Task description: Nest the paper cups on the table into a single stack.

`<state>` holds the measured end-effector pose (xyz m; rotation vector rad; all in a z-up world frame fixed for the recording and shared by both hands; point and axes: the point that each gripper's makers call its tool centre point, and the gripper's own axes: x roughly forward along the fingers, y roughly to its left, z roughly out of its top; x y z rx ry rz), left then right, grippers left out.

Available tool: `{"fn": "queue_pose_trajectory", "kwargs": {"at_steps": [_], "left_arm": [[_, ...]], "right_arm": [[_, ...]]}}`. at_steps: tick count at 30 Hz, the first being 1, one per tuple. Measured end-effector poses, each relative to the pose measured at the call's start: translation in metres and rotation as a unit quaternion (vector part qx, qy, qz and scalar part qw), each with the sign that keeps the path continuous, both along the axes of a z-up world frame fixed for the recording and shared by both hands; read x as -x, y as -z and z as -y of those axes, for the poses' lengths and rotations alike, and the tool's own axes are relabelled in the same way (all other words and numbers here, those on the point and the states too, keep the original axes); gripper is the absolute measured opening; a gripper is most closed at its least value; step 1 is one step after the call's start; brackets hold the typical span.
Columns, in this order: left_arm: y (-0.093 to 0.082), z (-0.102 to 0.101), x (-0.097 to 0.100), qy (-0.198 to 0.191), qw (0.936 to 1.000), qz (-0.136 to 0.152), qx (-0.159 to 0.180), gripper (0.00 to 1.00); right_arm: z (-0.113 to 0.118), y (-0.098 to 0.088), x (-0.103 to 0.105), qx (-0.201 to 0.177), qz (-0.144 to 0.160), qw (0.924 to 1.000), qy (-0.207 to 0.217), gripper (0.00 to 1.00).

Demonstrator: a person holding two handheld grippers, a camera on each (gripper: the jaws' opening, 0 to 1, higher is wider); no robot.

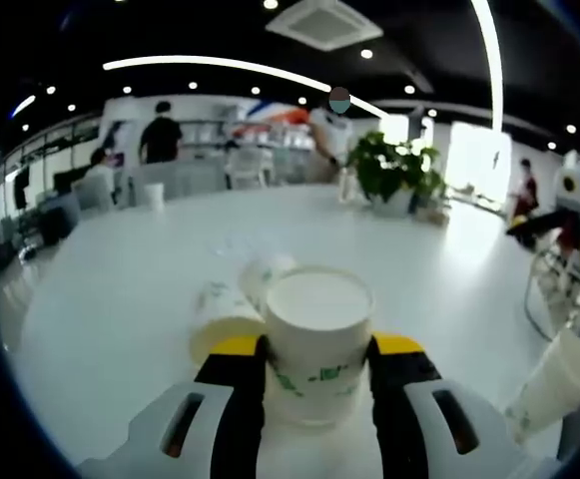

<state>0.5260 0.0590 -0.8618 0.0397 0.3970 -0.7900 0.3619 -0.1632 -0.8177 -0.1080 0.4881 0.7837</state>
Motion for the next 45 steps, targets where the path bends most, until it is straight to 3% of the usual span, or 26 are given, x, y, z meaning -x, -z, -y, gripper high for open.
{"fn": "queue_pose_trajectory", "kwargs": {"at_steps": [16,25,30,45], "left_arm": [[-0.014,-0.01,-0.005,0.002,0.9999,0.009,-0.005,0.38],[-0.035,-0.008,-0.004,0.008,0.9999,0.013,-0.006,0.38],[-0.046,-0.008,-0.004,0.018,0.9997,0.016,-0.011,0.38],[-0.072,-0.009,-0.007,0.027,0.9991,0.033,-0.004,0.38]], "right_arm": [[-0.004,0.002,0.003,0.0,0.0,1.0,-0.002,0.95],[-0.003,0.002,0.0,0.006,0.004,1.0,-0.004,0.96],[-0.006,-0.004,-0.002,0.009,0.036,0.999,-0.023,0.97],[-0.013,-0.003,-0.002,0.013,0.028,0.999,-0.034,1.0]]}}
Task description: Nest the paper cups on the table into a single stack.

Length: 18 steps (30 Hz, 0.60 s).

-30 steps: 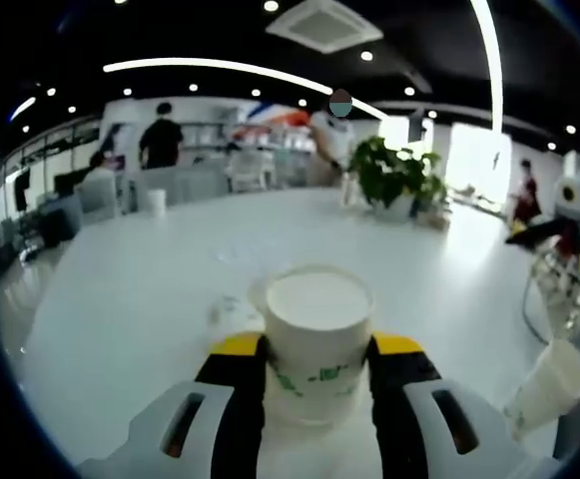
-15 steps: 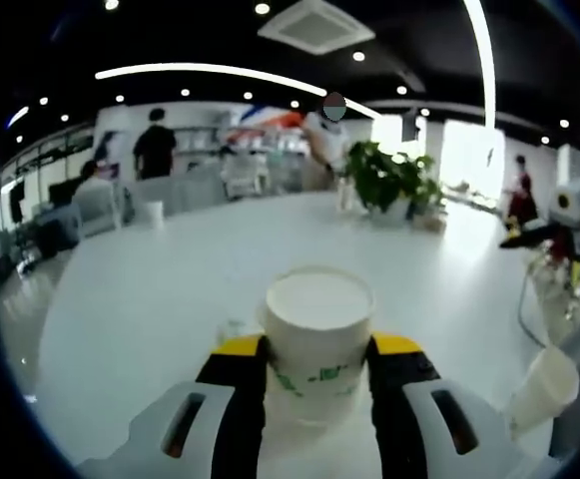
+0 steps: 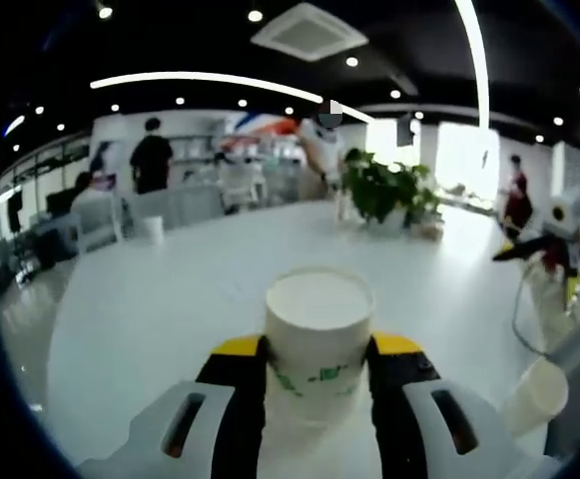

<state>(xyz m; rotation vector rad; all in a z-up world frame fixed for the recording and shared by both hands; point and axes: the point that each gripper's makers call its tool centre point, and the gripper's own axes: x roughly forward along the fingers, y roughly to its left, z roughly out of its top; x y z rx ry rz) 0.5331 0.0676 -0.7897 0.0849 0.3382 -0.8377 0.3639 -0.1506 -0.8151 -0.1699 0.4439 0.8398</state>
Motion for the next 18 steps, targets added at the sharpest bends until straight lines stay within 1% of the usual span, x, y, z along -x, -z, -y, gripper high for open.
{"fn": "queue_pose_trajectory", "kwargs": {"at_steps": [2,6,18], "left_arm": [[-0.003,0.001,0.0,0.003,1.0,0.002,-0.002,0.38],[-0.007,0.0,-0.002,0.007,0.9999,0.003,-0.008,0.38],[-0.019,-0.003,-0.003,0.013,0.9998,0.011,-0.012,0.38]], "right_arm": [[0.0,-0.001,0.0,-0.001,0.0,1.0,0.0,1.0],[0.001,0.001,0.002,0.003,-0.01,0.9999,0.0,1.0],[-0.001,-0.003,0.003,0.002,-0.003,1.0,0.0,1.0]]}}
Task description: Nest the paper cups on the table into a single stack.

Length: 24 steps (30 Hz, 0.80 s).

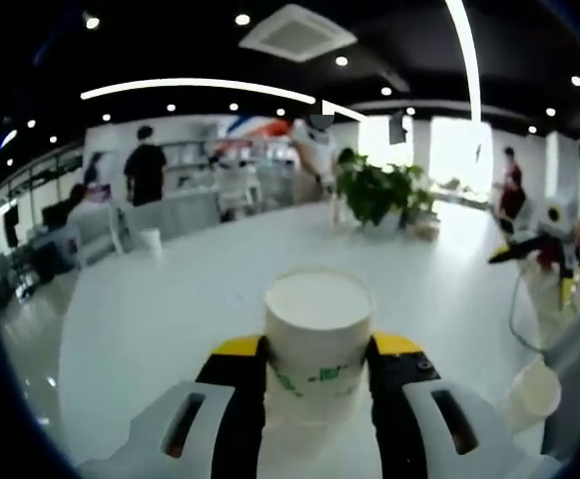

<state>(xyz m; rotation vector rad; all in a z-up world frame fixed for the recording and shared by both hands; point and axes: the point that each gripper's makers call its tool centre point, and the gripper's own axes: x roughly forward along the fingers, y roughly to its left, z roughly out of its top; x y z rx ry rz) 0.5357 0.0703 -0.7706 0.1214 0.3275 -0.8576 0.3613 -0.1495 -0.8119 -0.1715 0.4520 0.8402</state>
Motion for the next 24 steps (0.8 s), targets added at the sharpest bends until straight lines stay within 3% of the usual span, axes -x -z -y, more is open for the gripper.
{"fn": "queue_pose_trajectory", "kwargs": {"at_steps": [24], "left_arm": [[-0.032,0.019,0.021,0.036,0.9993,0.01,0.01,0.38]], "right_arm": [[-0.001,-0.013,-0.001,-0.005,0.016,0.9999,-0.001,0.99]]}}
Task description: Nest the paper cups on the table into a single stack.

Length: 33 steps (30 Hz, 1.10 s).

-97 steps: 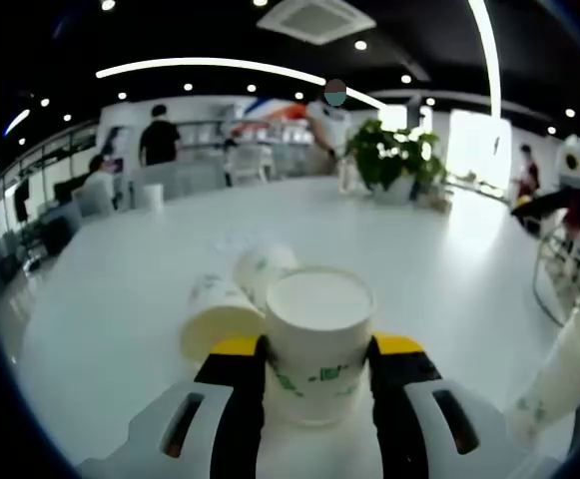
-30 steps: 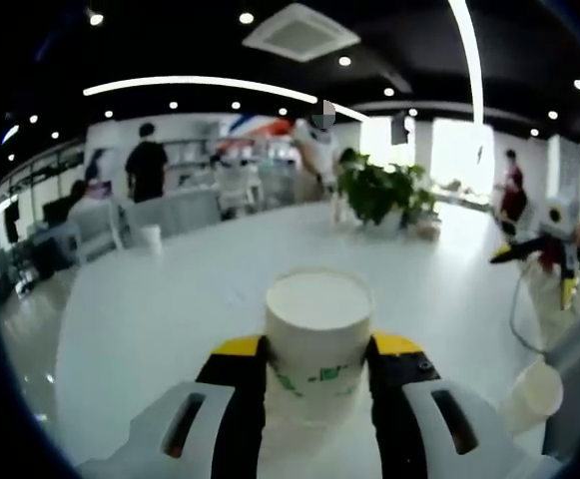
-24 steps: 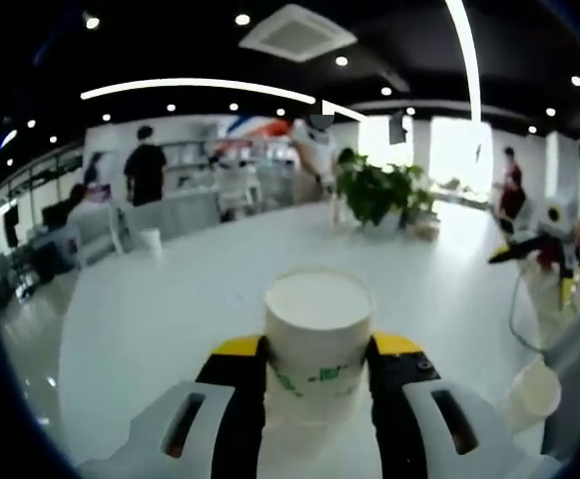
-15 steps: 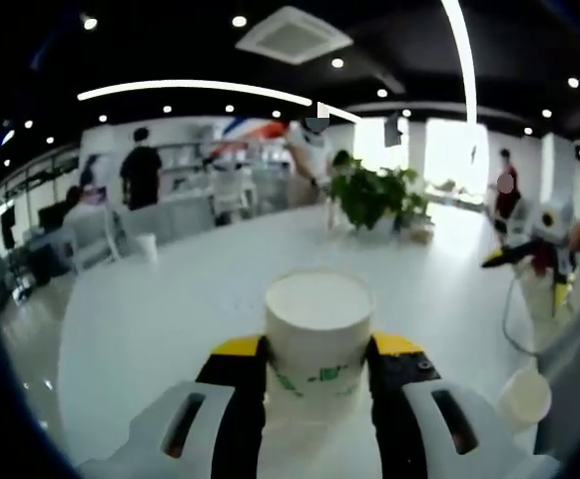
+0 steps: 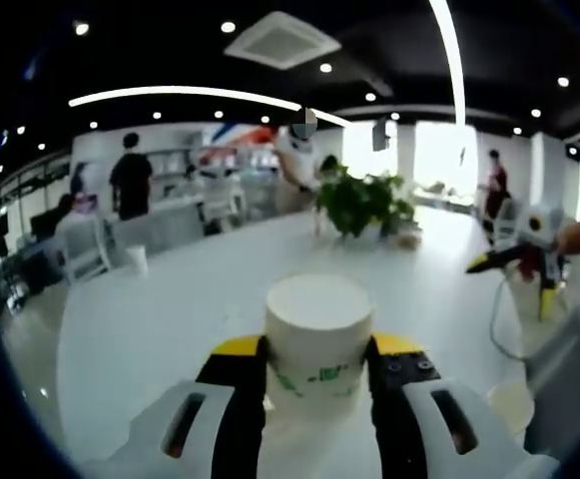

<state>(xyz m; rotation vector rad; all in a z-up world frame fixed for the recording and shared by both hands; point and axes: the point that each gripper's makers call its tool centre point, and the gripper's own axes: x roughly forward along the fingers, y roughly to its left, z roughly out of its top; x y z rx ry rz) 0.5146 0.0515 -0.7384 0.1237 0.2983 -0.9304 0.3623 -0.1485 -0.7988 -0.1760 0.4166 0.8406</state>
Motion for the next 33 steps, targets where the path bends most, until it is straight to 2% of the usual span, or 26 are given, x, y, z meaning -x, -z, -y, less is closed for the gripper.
{"fn": "queue_pose_trajectory", "kwargs": {"at_steps": [20,26,33], "left_arm": [[-0.016,0.012,0.017,0.035,0.9994,0.006,0.004,0.38],[-0.027,0.024,0.031,0.048,0.9988,0.006,0.011,0.38],[-0.035,0.033,0.038,0.065,0.9977,0.011,0.016,0.38]], "right_arm": [[-0.005,-0.015,-0.004,-0.007,0.016,0.9998,-0.002,0.99],[-0.005,-0.017,-0.003,-0.014,0.017,0.9997,0.007,0.98],[-0.006,-0.02,-0.003,-0.015,0.019,0.9997,0.006,0.98]]}}
